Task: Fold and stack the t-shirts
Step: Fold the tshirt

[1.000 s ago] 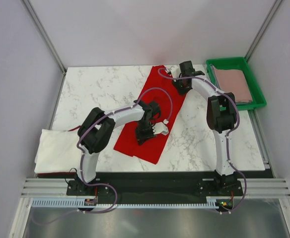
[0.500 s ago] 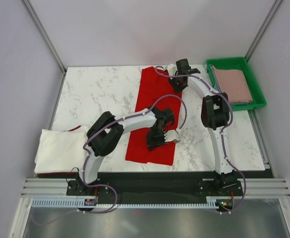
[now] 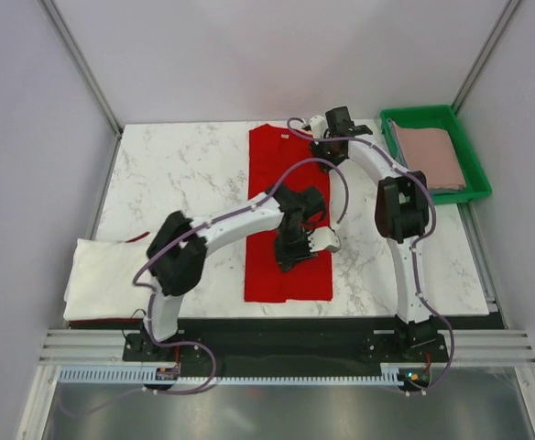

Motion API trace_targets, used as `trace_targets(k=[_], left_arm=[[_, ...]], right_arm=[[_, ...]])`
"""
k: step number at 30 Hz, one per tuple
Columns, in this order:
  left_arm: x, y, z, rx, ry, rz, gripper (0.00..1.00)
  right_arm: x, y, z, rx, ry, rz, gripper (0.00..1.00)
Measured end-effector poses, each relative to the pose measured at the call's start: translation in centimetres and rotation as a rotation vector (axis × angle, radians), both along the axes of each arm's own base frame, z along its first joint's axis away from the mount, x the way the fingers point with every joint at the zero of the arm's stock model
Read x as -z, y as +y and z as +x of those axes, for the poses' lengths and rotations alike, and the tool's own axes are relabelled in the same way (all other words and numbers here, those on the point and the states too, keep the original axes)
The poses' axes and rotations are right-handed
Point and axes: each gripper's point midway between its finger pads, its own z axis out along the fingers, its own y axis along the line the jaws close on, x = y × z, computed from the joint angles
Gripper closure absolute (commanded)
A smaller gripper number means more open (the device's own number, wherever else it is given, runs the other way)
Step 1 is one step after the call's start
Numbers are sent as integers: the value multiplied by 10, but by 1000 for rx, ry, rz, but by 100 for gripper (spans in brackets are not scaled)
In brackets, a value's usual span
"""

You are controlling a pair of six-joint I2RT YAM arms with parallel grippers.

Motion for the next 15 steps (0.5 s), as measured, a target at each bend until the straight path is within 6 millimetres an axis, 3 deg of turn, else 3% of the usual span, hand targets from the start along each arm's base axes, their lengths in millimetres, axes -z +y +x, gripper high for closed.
trace_targets(k=[4,6,8,9,11,13,15], left_arm=[[-78,3,9,-107,-130,-140,55],[-122,10,15,-204,-206,-233,54],[-149,22,22,-305,-267,-292,53],[-155,29,22,-365,-278,-313,53],[-149,47,30,-481,-254,-300,52],[-126,69,39,-639,-192,-242,52],[-97,91,50,-813,-118,-187,52]], right_arm=[[-50,-26,-43,83,18,78,54],[-94,-38,-61,124,-37,134,53],[-138,-48,-83,150,-92,198,53],[-153,-48,-93,154,-112,231,53],[-172,-39,-125,137,-106,315,54],[-165,-25,-159,122,-26,387,55],[-137,-14,-191,117,97,434,55]])
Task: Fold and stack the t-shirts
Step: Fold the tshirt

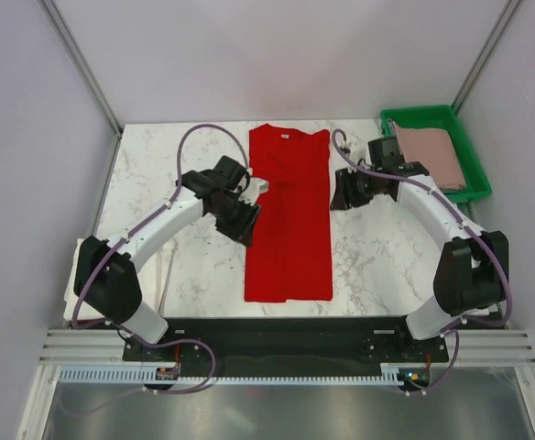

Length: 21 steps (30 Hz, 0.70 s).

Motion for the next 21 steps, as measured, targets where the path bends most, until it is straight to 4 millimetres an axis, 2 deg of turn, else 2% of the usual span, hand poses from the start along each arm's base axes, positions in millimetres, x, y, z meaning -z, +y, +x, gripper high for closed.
trace_targets(k=[2,4,5,7,9,13,17,21], left_arm=[[27,22,1,-170,107,-14,52],[50,40,-4,-322,202,-20,52],[58,42,-9,-374,241,-35,51],[71,38,-25,-434,320,-67,50],[84,33,-42,-473,388,-85,49],[108,31,-71,-534,508,-102,42],[126,33,-92,-596,596,-105,38],[127,28,-89,-619,599,-134,40]], right_arm=[[49,4,-49,-7,201,34,54],[86,1,-96,3,378,47,50],[101,-1,-121,12,462,52,49],[117,-5,-164,39,596,63,46],[118,-4,-188,63,659,87,45],[112,7,-208,67,709,138,45],[119,16,-217,69,780,137,45],[135,17,-222,107,864,120,46]])
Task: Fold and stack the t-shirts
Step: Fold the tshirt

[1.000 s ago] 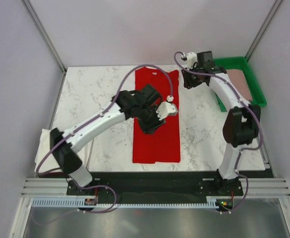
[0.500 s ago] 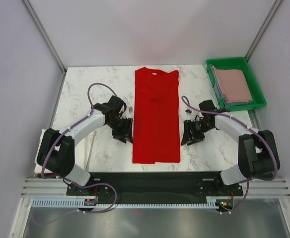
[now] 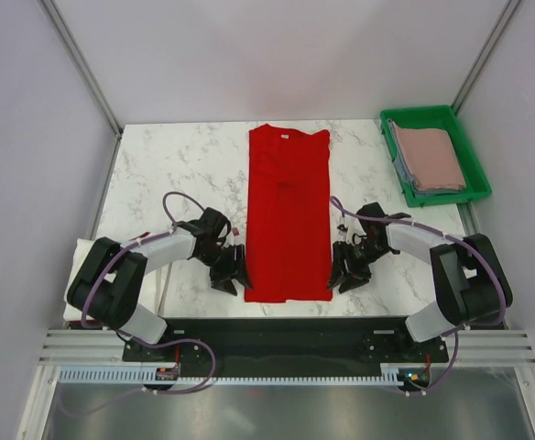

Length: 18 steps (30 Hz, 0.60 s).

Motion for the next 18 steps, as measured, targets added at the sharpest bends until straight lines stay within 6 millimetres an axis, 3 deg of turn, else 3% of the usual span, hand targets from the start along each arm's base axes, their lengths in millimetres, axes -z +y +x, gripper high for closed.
trace_targets(k=[5,16,18], left_arm=[[0,-7,10,-30,-26,-26,44],[5,-10,7,-42,10,-40,54],[6,-11,6,-44,20,-44,59]], right_arm=[[14,-5,-9,26,74,-43,46],[24,1,-15,55,145,-59,49],[24,3,-15,62,161,-56,52]])
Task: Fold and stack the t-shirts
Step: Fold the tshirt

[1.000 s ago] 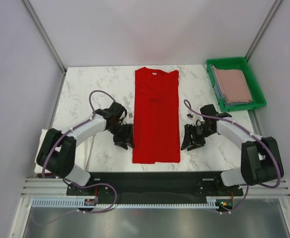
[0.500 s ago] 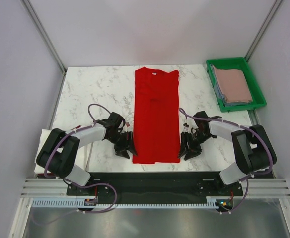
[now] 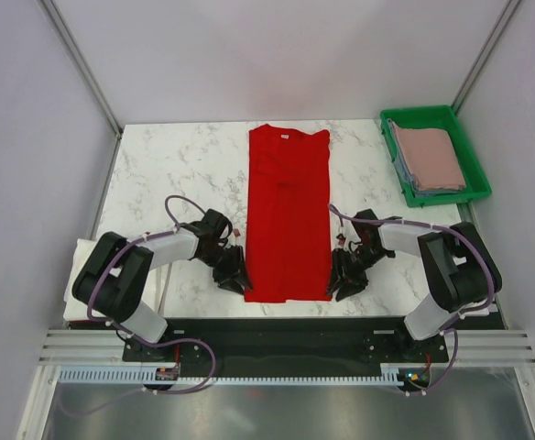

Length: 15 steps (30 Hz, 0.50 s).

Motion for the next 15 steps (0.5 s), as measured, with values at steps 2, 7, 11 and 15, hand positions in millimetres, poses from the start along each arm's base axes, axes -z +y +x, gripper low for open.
trace_targets(k=[2,7,11,15], left_arm=[[0,-2,-1,1,5,-8,67],[1,-4,0,-2,14,-16,96],[-2,-6,2,-1,12,-24,98],[-20,-13,22,15,-43,-42,98]], right_arm=[[1,2,-1,6,19,5,61],[7,3,2,7,25,1,88],[3,7,12,8,-5,13,100],[-13,13,35,17,-72,59,100]])
